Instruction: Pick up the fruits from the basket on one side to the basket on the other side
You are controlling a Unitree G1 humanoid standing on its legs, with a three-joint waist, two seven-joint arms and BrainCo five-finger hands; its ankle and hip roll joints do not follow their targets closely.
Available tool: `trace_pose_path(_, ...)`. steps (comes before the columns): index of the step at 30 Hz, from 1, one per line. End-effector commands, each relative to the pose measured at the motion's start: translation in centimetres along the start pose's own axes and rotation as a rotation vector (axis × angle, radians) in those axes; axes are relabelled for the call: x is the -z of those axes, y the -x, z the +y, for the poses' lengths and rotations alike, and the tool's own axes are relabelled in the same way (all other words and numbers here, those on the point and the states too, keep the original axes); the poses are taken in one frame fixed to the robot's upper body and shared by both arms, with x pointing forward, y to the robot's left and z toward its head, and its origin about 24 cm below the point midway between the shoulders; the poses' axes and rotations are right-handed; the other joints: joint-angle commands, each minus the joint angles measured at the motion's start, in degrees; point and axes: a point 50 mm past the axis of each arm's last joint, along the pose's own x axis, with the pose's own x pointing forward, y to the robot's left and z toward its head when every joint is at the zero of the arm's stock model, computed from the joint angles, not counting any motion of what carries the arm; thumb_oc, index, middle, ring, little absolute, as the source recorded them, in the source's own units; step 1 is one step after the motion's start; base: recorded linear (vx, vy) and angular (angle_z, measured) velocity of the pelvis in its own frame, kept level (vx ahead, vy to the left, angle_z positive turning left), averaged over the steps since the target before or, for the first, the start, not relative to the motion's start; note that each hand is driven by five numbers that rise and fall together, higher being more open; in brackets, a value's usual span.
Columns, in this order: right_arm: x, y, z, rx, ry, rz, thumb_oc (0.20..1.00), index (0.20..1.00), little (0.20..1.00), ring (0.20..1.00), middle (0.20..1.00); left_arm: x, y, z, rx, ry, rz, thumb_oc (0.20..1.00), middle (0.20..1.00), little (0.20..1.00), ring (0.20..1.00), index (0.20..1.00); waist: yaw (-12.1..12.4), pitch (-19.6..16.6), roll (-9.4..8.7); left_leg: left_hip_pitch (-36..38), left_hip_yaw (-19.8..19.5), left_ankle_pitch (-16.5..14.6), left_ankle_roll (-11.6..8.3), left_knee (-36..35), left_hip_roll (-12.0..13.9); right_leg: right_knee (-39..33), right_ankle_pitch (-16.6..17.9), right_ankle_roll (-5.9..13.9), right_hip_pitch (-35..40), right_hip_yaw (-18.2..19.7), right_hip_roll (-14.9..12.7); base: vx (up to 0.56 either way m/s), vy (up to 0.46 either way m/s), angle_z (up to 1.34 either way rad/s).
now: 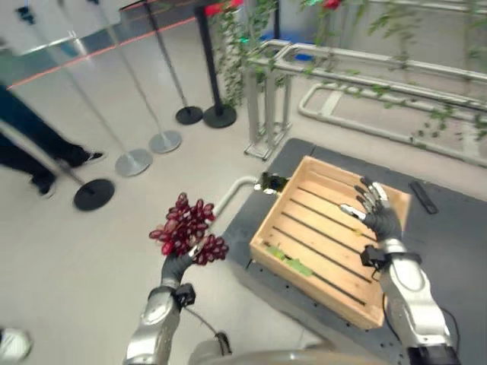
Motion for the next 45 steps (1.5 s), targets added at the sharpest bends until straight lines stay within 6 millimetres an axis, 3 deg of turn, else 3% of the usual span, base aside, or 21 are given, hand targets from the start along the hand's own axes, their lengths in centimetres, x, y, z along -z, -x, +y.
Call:
trace_pose_path(1, -2.6, -0.6, -0.5, 0.019, -0.043, -0.148, 1.000, 1.000, 1.000, 1.000, 1.000, -3.5, -0.3, 2.2, -0.071, 0.021, -0.176, 0.200, 0.200, 0.200, 0.200, 0.200, -1.1, -2.7, -2.68, 6.9, 3.6, -10.2, -2.32, 18.9, 9.4, -11.0, 8.7, 3.32, 2.5, -5.7, -6.8, -0.21, 0.143, 1.62)
trace_pose_path(7, -2.9, -0.6, -1.1, 0.090, -0.081, -0.174, 1.000, 1.000, 1.000, 1.000, 1.000, -5.3, -1.0, 2.1, -0.072, -0.006, -0.233, 0.200, 0.200, 0.200, 0.200, 0.200, -1.6, -2.8, -2.88, 8.0, 7.5, -16.1, -3.45, 19.1, 12.6, -10.2, 12.4, 6.40, -0.3, -12.1, -11.5, -0.21, 0.254, 1.05)
trace_pose_path(9, -2.8, -0.6, -1.0, 0.103, -0.108, -0.177, 1.000, 1.000, 1.000, 1.000, 1.000, -6.2, -1.1, 2.4, -0.076, -0.043, -0.264, 0.200, 0.200, 0.200, 0.200, 0.200, -1.0, -2.2, -4.06, 6.8, 7.5, -18.5, -2.80, 19.1, 11.9, -10.4, 14.5, 7.63, -0.4, -12.9, -12.7, -0.28, 0.354, 0.78)
trace_pose_path(10, -2.5, -0.7, -0.8, 0.106, -0.145, -0.166, 1.000, 1.000, 1.000, 1.000, 1.000, -7.3, -0.9, 3.2, -0.091, -0.110, -0.299, 0.200, 0.200, 0.200, 0.200, 0.200, 0.1, -0.9, -5.91, 5.1, 6.1, -20.8, -1.78, 20.1, 10.7, -10.9, 17.0, 9.52, -1.0, -12.4, -14.0, -0.25, 0.348, 0.78)
trace_pose_path(12, -2.2, -0.7, -0.4, 0.108, -0.172, -0.158, 1.000, 1.000, 1.000, 1.000, 1.000, -7.8, -0.9, 3.4, -0.098, -0.144, -0.313, 0.200, 0.200, 0.200, 0.200, 0.200, 0.6, -0.3, -6.86, 4.3, 5.4, -20.8, -1.49, 19.4, 9.9, -11.5, 18.3, 10.55, -1.0, -12.0, -14.6, -0.23, 0.364, 0.83)
trace_pose_path(13, -1.6, -0.8, 0.0, 0.121, -0.206, -0.136, 1.000, 1.000, 1.000, 1.000, 1.000, -8.9, -1.1, 3.9, -0.121, -0.191, -0.348, 0.200, 0.200, 0.200, 0.200, 0.200, 1.7, 0.6, -8.53, 2.7, 3.0, -20.5, -0.83, 16.0, 8.1, -11.9, 21.7, 13.30, -1.5, -10.9, -16.8, -0.22, 0.387, 0.66)
trace_pose_path(16, -1.3, -1.1, 0.9, 0.105, -0.245, -0.124, 1.000, 1.000, 1.000, 1.000, 1.000, -10.0, -1.2, 4.0, -0.139, -0.244, -0.384, 0.200, 0.200, 0.200, 0.200, 0.200, 1.7, 1.0, -10.03, 1.4, 0.7, -17.3, 0.96, 11.6, 4.6, -11.4, 24.2, 12.97, -3.0, -8.8, -19.2, -0.15, 0.472, 1.04)
trace_pose_path(17, -1.3, -1.6, 1.7, 0.090, -0.266, -0.122, 1.000, 1.000, 1.000, 1.000, 1.000, -10.5, -1.3, 4.0, -0.143, -0.254, -0.405, 0.200, 0.200, 0.200, 0.200, 0.200, 0.6, 1.1, -10.09, 1.4, -2.5, -15.8, 2.47, 8.6, 2.6, -8.6, 23.1, 12.61, -5.0, 2.1, -15.7, 0.00, 0.292, 0.90)
trace_pose_path(18, -1.3, -1.6, 1.8, 0.089, -0.267, -0.123, 1.000, 1.000, 1.000, 1.000, 1.000, -10.5, -1.3, 4.0, -0.143, -0.254, -0.406, 0.200, 0.200, 0.200, 0.200, 0.200, 0.6, 1.0, -10.33, 1.3, -2.4, -15.4, 2.53, 8.4, 2.3, -8.5, 23.2, 12.57, -5.3, 2.3, -15.9, -0.01, 0.447, 0.73)
trace_pose_path(20, -0.9, -1.3, 2.1, 0.065, -0.290, -0.106, 1.000, 1.000, 1.000, 1.000, 1.000, -10.3, -1.3, 4.1, -0.148, -0.270, -0.396, 0.200, 0.200, 0.200, 0.200, 0.200, 1.6, 0.3, -10.24, 0.4, -4.3, -14.1, 4.13, 7.7, -0.1, -5.3, 17.5, 10.90, -4.5, 6.0, -11.6, 0.01, 0.392, 0.62)
trace_pose_path(21, -0.9, -1.3, 2.1, 0.062, -0.298, -0.107, 1.000, 1.000, 1.000, 1.000, 1.000, -10.5, -1.5, 3.6, -0.126, -0.266, -0.403, 0.200, 0.200, 0.200, 0.200, 0.200, 1.1, -0.1, -10.31, 0.2, -5.8, -12.7, 4.78, 6.0, -1.7, -3.9, 15.4, 9.47, -4.5, 9.1, -7.9, 0.11, 0.466, 1.10)
trace_pose_path(25, -0.9, -1.2, 2.0, 0.033, -0.289, -0.107, 1.000, 1.000, 1.000, 1.000, 1.000, -11.1, -1.5, 3.0, -0.095, -0.284, -0.426, 0.200, 0.200, 0.200, 0.200, 0.200, 0.1, -0.5, -10.13, 0.8, -11.6, -8.5, 6.73, 1.1, -4.8, 3.0, 9.6, 6.39, -9.4, 11.7, 4.6, 0.10, 0.305, 1.24)
trace_pose_path(27, -1.0, -1.4, 1.9, 0.028, -0.282, -0.114, 1.000, 1.000, 1.000, 1.000, 1.000, -11.3, -1.8, 2.4, -0.078, -0.263, -0.433, 0.200, 0.200, 0.200, 0.200, 0.200, -0.2, -0.5, -10.28, 1.1, -14.6, -7.8, 7.04, 0.7, -6.1, 2.7, 8.1, 5.42, -9.8, 13.8, 7.6, 0.17, 0.141, 1.27)
trace_pose_path(28, -1.2, -1.6, 1.7, 0.029, -0.251, -0.120, 1.000, 1.000, 1.000, 1.000, 1.000, -11.1, -1.9, 2.0, -0.066, -0.240, -0.430, 0.200, 0.200, 0.200, 0.200, 0.200, -0.4, -0.9, -10.40, 1.2, -17.5, -7.6, 7.21, 0.4, -7.6, 0.4, 6.9, 4.12, -8.9, 17.8, 9.7, 0.19, 0.084, 1.02)
trace_pose_path(30, -1.2, -1.6, 1.7, 0.029, -0.250, -0.120, 1.000, 1.000, 1.000, 1.000, 1.000, -11.1, -1.9, 2.0, -0.067, -0.240, -0.430, 0.200, 0.200, 0.200, 0.200, 0.200, -0.5, -0.9, -10.34, 1.3, -17.6, -7.7, 7.21, 0.4, -7.6, 0.1, 6.9, 4.08, -8.6, 17.7, 9.7, 0.12, 0.036, 0.86)
trace_pose_path(31, -1.4, -1.7, 1.8, 0.021, -0.252, -0.125, 1.000, 1.000, 1.000, 1.000, 1.000, -11.1, -1.8, 2.0, -0.069, -0.228, -0.434, 0.200, 0.200, 0.200, 0.200, 0.200, -0.2, -1.2, -10.59, 1.5, -19.3, -7.5, 7.44, 0.1, -8.7, -3.2, 7.1, 3.19, -7.1, 20.1, 10.4, 0.14, 0.028, 0.80)
trace_pose_path(33, -1.4, -1.6, 2.1, -0.001, -0.237, -0.117, 1.000, 1.000, 1.000, 1.000, 1.000, -11.0, -1.8, 2.0, -0.083, -0.222, -0.437, 0.200, 0.200, 0.200, 0.200, 0.200, 1.2, -1.1, -11.00, 1.3, -21.0, -7.3, 7.78, 0.5, -10.6, -4.4, 6.6, 2.49, -5.3, 19.7, 9.2, 0.13, 0.031, 0.46)
trace_pose_path(38, -2.2, -2.3, 3.1, -0.078, -0.178, -0.138, 1.000, 1.000, 1.000, 1.000, 1.000, -10.5, -1.3, 2.5, -0.103, -0.121, -0.437, 0.200, 0.200, 0.200, 0.200, 0.200, 3.4, -1.3, -8.49, 0.1, -20.5, -8.4, 8.27, 2.2, -12.1, -11.0, 8.5, 2.50, -2.6, 19.9, 6.9, 0.07, 0.000, 0.18)
trace_pose_path(41, -2.5, -2.5, 3.1, -0.106, -0.152, -0.144, 1.000, 1.000, 1.000, 1.000, 1.000, -10.3, -1.3, 2.4, -0.109, -0.051, -0.440, 0.200, 0.200, 0.200, 0.200, 0.200, 4.6, 0.3, -7.04, -2.8, -20.4, -9.2, 8.36, 7.3, -15.0, -11.9, 9.3, 2.76, -2.1, 18.2, 4.9, -0.02, 0.066, 0.30)
trace_pose_path(42, -2.6, -2.6, 2.9, -0.098, -0.141, -0.150, 1.000, 1.000, 1.000, 1.000, 1.000, -10.5, -1.4, 2.1, -0.109, -0.036, -0.449, 0.200, 0.200, 0.200, 0.200, 0.200, 4.6, 1.0, -6.55, -4.3, -18.1, -9.8, 7.63, 9.2, -14.6, -12.1, 8.9, 2.89, -1.5, 16.6, 3.7, -0.10, 0.142, 0.52)
trace_pose_path(45, -2.6, -3.3, 3.1, -0.101, -0.142, -0.141, 1.000, 1.000, 1.000, 1.000, 1.000, -10.4, -1.2, 2.6, -0.132, 0.000, -0.456, 0.200, 0.200, 0.200, 0.200, 0.200, 4.7, 1.4, -6.83, -6.5, -6.4, -10.9, 4.11, 11.8, -4.9, -13.4, 10.0, 5.17, -0.2, 10.6, -2.5, -0.07, 0.166, 1.21)
